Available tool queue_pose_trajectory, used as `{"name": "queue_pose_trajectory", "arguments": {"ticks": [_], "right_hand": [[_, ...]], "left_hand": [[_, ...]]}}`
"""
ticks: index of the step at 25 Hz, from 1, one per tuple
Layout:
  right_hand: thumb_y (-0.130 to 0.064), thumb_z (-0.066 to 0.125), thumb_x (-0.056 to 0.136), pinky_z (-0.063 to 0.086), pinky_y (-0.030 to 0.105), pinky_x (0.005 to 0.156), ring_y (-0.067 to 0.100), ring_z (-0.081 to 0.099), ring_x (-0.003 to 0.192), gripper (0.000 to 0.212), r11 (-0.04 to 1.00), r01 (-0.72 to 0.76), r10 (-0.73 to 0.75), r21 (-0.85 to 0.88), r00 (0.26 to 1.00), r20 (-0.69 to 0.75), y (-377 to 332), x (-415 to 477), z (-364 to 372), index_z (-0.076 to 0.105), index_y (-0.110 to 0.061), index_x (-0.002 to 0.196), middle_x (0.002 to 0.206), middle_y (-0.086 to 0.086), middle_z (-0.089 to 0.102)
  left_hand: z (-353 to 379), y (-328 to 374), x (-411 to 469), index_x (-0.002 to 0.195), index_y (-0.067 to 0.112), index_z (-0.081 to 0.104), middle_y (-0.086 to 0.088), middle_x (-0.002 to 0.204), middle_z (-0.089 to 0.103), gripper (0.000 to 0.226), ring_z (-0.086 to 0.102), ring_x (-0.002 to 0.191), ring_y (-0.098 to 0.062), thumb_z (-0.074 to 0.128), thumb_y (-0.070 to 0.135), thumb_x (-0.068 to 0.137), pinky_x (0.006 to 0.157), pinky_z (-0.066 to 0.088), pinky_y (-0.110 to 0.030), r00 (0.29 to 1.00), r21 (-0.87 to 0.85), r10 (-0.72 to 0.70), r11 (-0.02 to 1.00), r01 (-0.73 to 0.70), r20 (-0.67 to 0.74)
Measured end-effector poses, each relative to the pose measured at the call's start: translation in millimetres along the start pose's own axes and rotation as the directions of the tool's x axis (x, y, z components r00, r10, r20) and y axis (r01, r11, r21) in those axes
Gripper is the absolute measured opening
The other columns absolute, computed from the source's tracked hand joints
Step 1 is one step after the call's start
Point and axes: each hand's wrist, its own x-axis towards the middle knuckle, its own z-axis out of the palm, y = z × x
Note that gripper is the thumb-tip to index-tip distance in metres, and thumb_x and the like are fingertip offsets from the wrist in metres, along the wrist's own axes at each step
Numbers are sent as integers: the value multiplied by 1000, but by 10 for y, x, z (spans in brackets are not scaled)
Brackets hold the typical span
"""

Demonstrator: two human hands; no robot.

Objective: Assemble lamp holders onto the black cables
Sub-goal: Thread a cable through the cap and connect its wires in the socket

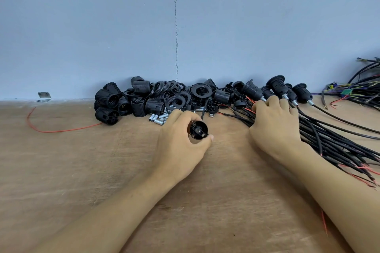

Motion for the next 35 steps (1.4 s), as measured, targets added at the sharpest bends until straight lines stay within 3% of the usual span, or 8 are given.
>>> {"name": "queue_pose_trajectory", "arguments": {"ticks": [11, 17, 22, 25, 27, 30, 33, 35], "right_hand": [[5, 57, 80, 36, 47, 95, 41, 44, 113, 53, 977, -42, 36, 209, 999, 32, 54, 63, 25, 48, -9, 130, 126, 18, 46], [18, 48, 74, 40, 45, 93, 38, 48, 106, 68, 882, 210, -112, 422, 963, -245, -167, -79, -85, 54, -11, 135, 122, 15, 52], [15, 50, 80, 48, 47, 89, 34, 55, 101, 55, 766, 421, -257, 486, 894, -368, -392, -274, -123, 58, -10, 129, 117, 11, 55], [11, 55, 87, 49, 32, 91, 18, 56, 101, 47, 616, 524, -338, 588, 850, -404, -471, -357, -107, 59, -11, 128, 115, 3, 53], [8, 60, 87, 44, 15, 87, 5, 52, 96, 43, 524, 580, -368, 624, 815, -449, -504, -394, -97, 61, -11, 125, 112, -1, 52], [5, 64, 86, 43, 12, 83, 4, 54, 95, 43, 447, 607, -396, 657, 793, -463, -535, -422, -54, 59, -13, 125, 111, -1, 54], [-4, 67, 89, 43, 13, 83, 5, 54, 91, 35, 487, 551, -413, 678, 829, -377, -507, -384, 0, 62, -19, 120, 100, -8, 57], [-21, 68, 92, 42, 22, 80, 6, 51, 85, 12, 587, 528, -439, 613, 844, -307, -421, -309, 15, 71, -25, 104, 85, -16, 60]], "left_hand": [[-4, 5, -7, 88, 34, 64, 16, 92, 58, 21, 56, 93, 2, 83, 35, 78, 77, 37, -3, 997, 2, 29, 1000, -29, 74], [-16, 46, -21, 105, 43, 54, 26, 90, 64, 23, 59, 83, 9, 66, 47, 85, 71, 40, -3, 990, -60, -47, 997, 55, 131], [-35, 58, 21, 83, 37, 61, 13, 77, 65, 11, 58, 65, -4, 54, 29, 79, 61, 42, -10, 973, -181, -111, 972, 148, 200], [-40, 35, 71, 79, 34, 64, 9, 63, 61, 13, 53, 60, -4, 56, 40, 86, 57, 41, -16, 952, -259, -208, 929, 264, 223], [-35, 26, 99, 74, 31, 65, 15, 59, 56, 32, 52, 60, -6, 57, 56, 93, 63, 42, -26, 934, -282, -240, 907, 313, 263], [-36, 10, 128, 67, 25, 60, 8, 57, 53, 41, 52, 57, -12, 57, 56, 95, 62, 43, -35, 909, -359, -290, 848, 389, 299], [-30, -54, 150, 72, 14, 61, 7, 56, 53, 35, 52, 52, -11, 58, 32, 102, 50, 43, -24, 910, -470, -358, 779, 415, 209], [-34, -84, 170, 74, 10, 56, 6, 55, 51, 32, 52, 49, -12, 56, 26, 103, 46, 42, -22, 882, -542, -449, 711, 449, 142]]}}
